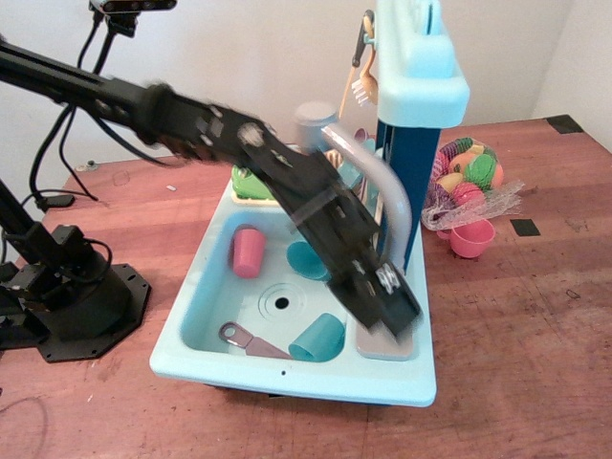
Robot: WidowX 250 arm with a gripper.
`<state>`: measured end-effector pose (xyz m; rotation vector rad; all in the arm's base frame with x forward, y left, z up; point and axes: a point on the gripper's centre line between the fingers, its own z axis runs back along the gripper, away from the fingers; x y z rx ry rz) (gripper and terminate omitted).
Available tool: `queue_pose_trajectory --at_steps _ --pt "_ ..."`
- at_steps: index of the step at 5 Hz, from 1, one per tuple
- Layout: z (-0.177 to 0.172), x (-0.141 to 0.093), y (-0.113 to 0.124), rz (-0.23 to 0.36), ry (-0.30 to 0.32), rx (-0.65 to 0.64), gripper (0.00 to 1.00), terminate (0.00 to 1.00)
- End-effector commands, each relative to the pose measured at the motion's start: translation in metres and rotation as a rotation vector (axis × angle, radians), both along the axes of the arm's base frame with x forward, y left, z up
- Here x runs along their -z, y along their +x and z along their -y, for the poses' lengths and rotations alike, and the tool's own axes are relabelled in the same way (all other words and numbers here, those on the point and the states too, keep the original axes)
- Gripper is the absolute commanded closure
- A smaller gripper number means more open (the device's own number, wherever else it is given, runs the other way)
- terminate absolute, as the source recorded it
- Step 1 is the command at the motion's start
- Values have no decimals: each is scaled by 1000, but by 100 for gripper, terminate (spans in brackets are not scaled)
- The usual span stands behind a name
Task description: Turn lever vertical to front
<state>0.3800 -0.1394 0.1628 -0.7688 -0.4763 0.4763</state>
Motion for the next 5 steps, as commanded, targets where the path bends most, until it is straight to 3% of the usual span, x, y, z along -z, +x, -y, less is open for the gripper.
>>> queue_pose_trajectory --at_steps 1,2,5 --pt "-41 10 -17 30 78 -78 0 0" --pt "-62 -5 -41 28 110 -113 0 0" --pt "-70 2 -102 -9 102 -147 0 0"
